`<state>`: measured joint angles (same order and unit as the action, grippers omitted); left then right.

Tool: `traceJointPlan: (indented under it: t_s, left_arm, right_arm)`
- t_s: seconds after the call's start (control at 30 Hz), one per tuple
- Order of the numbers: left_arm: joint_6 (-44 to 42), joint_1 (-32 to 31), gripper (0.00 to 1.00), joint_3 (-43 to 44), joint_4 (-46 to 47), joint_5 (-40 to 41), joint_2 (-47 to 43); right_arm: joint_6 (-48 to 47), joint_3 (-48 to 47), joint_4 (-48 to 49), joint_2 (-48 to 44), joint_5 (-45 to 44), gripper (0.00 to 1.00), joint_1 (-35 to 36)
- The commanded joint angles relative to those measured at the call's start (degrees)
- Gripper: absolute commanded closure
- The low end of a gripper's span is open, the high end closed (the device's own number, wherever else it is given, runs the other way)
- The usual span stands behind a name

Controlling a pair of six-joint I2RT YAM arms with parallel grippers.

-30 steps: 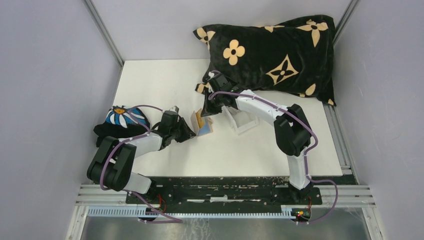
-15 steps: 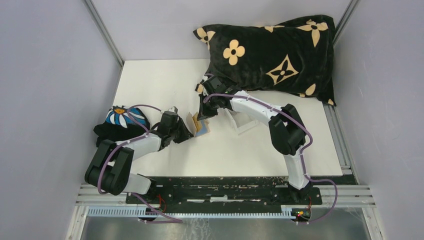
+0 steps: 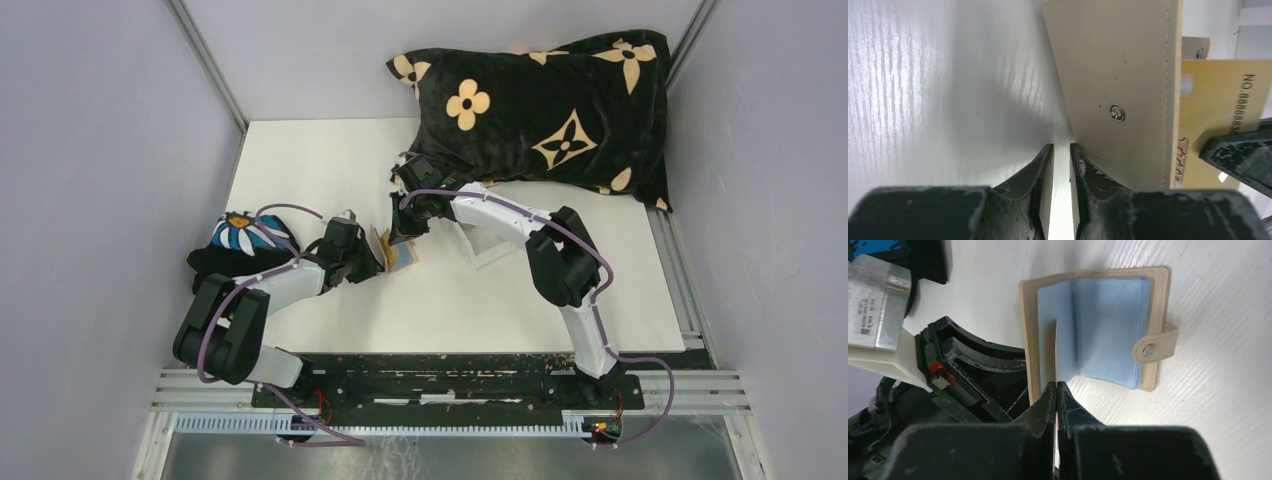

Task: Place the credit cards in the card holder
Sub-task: Open the card holder at the center of the board.

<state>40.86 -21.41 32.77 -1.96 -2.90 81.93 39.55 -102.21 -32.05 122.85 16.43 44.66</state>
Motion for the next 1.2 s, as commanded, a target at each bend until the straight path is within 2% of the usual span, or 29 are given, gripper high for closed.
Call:
traceJointPlan:
  t_s: [0.0, 0.57, 1.17]
  left_arm:
    - [-2.0, 0.0, 0.74, -0.8, -8.3, 5.4, 1.4]
    - [4.3, 0.0, 0.75, -3.4, -15.8, 3.6, -4.8]
    - [7.4, 0.0, 0.67, -2.3, -24.4, 5.8, -13.8]
  right_arm:
    - [-1.1, -3.1, 0.1, 1.1, 1.3, 0.99, 0.7]
    - [-3.4, -8.0, -0.7, 4.7, 0.1, 0.99, 3.1]
    - [-4.3, -11.8, -1.1, 7.1, 1.0, 0.99, 4.5]
